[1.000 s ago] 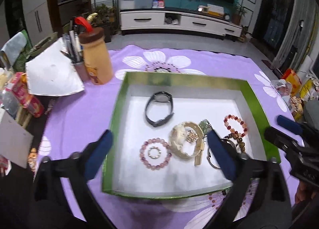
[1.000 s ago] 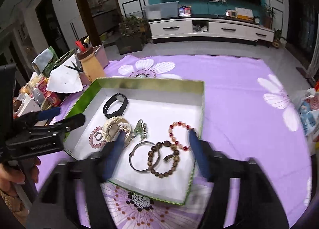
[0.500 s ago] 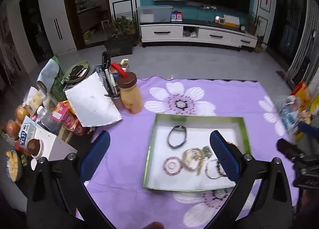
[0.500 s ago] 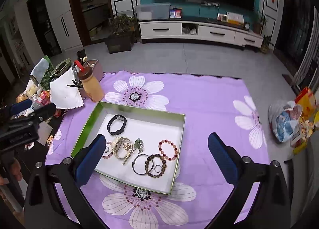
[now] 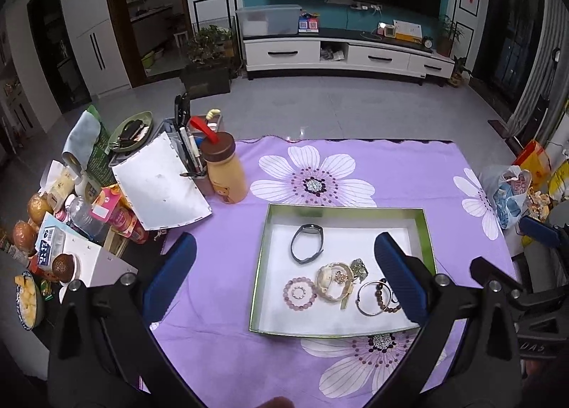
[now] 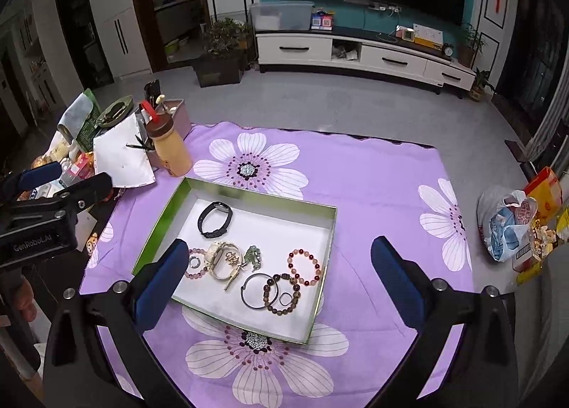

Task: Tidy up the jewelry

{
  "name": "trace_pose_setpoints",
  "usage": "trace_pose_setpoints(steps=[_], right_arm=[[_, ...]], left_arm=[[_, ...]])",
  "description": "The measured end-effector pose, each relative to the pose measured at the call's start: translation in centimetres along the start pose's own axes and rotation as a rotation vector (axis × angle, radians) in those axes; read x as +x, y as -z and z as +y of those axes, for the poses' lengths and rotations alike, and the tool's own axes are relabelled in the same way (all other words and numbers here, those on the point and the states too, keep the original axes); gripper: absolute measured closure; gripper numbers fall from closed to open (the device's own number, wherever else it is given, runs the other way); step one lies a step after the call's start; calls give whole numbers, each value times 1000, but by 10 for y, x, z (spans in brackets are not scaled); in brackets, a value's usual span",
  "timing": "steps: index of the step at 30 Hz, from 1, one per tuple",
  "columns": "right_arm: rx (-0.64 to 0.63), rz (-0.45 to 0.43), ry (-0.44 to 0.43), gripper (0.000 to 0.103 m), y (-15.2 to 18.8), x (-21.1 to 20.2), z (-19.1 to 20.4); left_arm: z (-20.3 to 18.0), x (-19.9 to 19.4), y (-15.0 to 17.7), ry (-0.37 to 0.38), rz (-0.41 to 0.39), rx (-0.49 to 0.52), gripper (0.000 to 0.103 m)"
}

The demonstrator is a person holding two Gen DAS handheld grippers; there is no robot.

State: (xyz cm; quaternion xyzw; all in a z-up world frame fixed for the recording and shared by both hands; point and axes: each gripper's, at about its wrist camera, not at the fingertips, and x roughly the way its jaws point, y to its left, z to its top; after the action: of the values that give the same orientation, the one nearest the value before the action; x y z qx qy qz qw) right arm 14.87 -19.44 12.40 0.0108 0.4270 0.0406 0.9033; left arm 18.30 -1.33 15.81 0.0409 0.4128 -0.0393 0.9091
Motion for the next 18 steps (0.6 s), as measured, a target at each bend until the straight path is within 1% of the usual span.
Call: trace_pose_setpoints(steps=[9,18], right_arm=[[16,77,11,1,-9,26,2],[2,79,8,1,-8,29,5]], left_arm=[[-4,15,-12,-3,29,3,2],[-4,19,-12,-14,37,-6,2]])
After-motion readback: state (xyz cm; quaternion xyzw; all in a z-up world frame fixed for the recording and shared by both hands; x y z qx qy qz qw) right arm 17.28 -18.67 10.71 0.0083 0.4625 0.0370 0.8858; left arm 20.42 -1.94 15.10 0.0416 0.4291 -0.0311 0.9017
